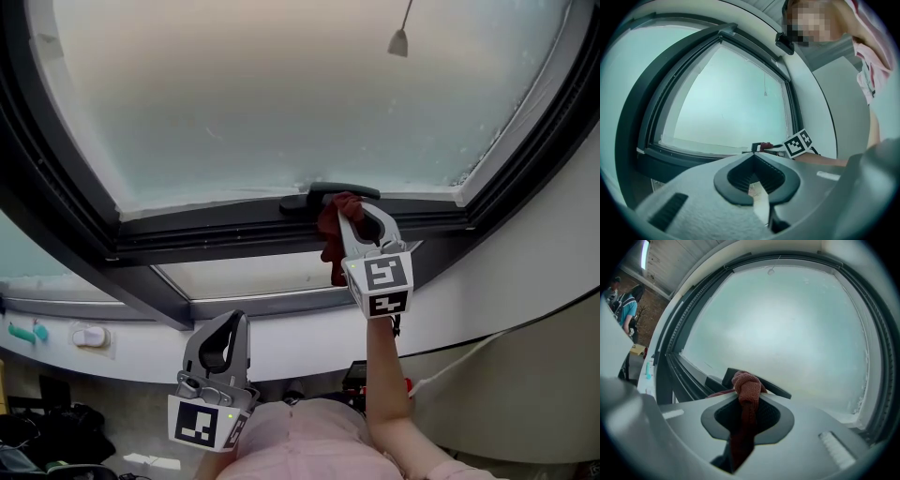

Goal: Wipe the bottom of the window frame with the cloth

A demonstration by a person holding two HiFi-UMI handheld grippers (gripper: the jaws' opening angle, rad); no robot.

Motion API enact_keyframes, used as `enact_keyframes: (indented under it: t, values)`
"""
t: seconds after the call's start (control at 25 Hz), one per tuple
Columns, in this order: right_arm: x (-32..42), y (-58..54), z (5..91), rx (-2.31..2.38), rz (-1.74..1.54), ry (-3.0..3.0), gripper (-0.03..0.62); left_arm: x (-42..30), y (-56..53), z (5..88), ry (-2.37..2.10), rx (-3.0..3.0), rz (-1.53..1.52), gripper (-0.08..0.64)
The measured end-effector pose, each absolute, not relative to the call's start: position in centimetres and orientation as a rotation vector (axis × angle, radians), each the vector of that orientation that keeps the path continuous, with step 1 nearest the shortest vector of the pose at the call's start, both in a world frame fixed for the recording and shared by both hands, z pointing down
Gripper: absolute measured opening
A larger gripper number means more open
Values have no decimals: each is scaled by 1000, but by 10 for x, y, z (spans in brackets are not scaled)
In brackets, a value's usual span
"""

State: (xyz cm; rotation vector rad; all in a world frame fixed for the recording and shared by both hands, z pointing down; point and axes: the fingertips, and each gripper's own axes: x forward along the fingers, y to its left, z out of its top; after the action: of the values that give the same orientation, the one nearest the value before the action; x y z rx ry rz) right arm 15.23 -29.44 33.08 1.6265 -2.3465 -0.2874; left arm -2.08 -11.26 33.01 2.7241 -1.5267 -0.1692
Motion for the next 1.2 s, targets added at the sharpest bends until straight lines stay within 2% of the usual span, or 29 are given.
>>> enact_keyframes:
  t: [1.2]
  values:
    - [225,-305,338,1608,-235,-2281,64,10,-92,337,-1656,2657,-172,-2]
